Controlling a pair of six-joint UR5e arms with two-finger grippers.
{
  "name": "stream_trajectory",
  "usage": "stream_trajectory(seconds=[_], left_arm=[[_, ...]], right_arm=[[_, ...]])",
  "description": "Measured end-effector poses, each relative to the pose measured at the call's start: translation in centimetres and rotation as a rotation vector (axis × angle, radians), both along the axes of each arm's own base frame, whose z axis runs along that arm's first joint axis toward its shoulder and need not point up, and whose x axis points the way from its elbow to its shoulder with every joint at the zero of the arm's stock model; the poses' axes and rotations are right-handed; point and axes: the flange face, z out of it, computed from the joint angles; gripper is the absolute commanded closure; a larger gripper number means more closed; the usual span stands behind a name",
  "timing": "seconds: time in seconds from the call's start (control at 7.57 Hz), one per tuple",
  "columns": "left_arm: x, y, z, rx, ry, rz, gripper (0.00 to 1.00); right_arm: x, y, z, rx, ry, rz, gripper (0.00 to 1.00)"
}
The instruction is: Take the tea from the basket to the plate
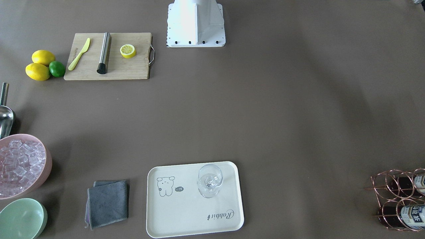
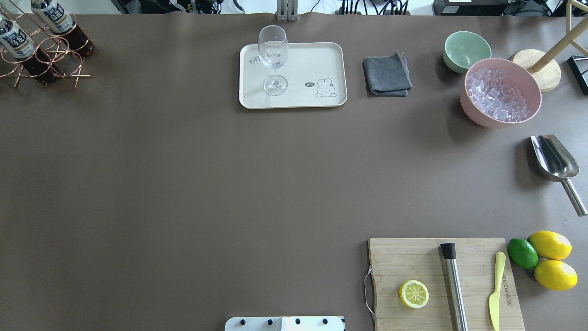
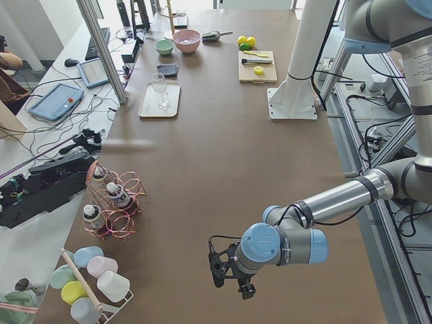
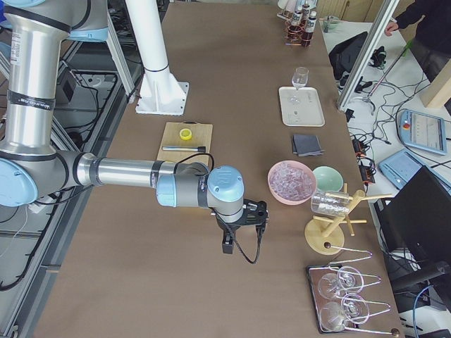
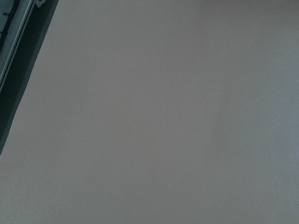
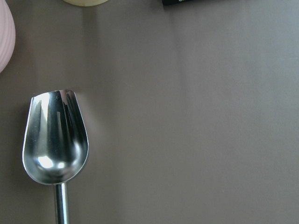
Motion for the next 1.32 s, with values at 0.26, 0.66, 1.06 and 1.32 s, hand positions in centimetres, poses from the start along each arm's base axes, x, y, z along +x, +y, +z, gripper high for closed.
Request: stream_trajectory(seconds=[0.26, 0.66, 1.06, 1.32], left_arm=[[0.0, -0.3, -0.2, 0.004, 0.000, 0.000, 0.02], [-0.1, -0.5, -0.4, 0.008, 0.001, -0.002, 0.02], [-0.1, -0.6, -0.8, 0.015, 0.002, -0.003, 0.02], [-0.1, -0.9, -1.1, 0.019, 0.002, -0.001, 0.02]], right_arm=[[-0.1, -0.1, -0.2, -0.001, -0.001, -0.001, 0.00], [-0.7, -0.1, 0.3, -0.011, 0.004, -0.016, 0.00], [-0.5, 0.1, 1.3, -0.025, 0.003, -0.013, 0.00], [-0.5, 0.2, 1.4, -0.028, 0.001, -0.013, 0.00]])
